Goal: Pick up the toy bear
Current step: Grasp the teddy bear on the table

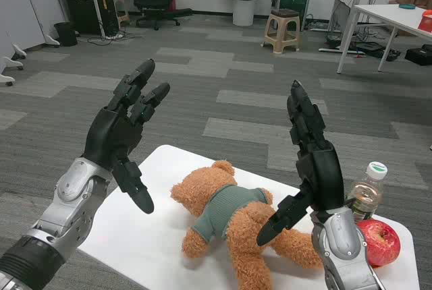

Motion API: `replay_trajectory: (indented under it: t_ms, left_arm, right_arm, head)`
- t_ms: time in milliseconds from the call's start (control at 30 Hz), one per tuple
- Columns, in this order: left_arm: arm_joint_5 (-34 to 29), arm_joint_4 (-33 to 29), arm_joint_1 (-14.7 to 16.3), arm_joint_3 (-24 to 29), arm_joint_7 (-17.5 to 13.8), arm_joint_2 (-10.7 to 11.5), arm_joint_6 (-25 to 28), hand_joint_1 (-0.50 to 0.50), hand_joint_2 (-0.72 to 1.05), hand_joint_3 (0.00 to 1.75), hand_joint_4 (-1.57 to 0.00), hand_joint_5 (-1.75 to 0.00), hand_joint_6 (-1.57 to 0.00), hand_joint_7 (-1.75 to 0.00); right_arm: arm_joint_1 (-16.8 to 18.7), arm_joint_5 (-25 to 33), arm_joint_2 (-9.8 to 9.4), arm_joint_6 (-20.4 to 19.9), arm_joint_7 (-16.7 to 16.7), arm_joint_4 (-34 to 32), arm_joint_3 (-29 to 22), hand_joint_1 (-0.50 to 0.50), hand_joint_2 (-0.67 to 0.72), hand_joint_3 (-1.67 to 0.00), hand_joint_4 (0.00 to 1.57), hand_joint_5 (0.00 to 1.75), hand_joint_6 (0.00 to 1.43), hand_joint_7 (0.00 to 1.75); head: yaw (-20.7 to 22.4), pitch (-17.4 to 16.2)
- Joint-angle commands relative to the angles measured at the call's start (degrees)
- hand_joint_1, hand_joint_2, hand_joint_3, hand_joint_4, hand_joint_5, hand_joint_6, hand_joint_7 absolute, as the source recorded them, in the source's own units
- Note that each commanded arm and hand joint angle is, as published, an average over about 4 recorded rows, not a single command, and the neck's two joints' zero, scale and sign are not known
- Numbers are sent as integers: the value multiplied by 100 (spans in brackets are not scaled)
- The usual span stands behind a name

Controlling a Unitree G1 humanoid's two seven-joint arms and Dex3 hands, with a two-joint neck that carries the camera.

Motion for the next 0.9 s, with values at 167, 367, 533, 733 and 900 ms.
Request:
replay_trajectory:
  t_ms: [167,367,533,733,900]
  left_arm:
    - [-239,160,65,-66,-38,-213,-86,-48,-64,9,0,-41,0,-14]
    - [-239,160,65,-66,-38,-213,-86,-48,-64,9,0,-41,0,-14]
    - [-239,160,65,-66,-38,-213,-86,-48,-64,9,0,-41,0,-14]
    - [-239,165,65,-66,-38,-213,-86,-48,-64,9,0,-41,0,-14]
    - [-239,187,65,-61,-42,-213,-86,-48,-64,9,0,-41,0,-14]
  right_arm:
    - [-259,107,33,-17,-138,8,352,-46,-3,0,0,0,0,0]
    - [-259,107,33,-17,-138,8,352,-46,-2,0,0,0,0,0]
    - [-259,107,33,-17,-138,8,352,-46,-3,0,0,0,0,0]
    - [-259,107,33,-17,-138,8,352,-46,-3,0,0,0,0,0]
    - [-259,107,15,-4,-138,8,343,-46,-3,0,0,0,0,0]
  head:
    - [-132,503]
    - [-139,504]
    - [-141,502]
    - [-165,272]
    - [-325,-640]
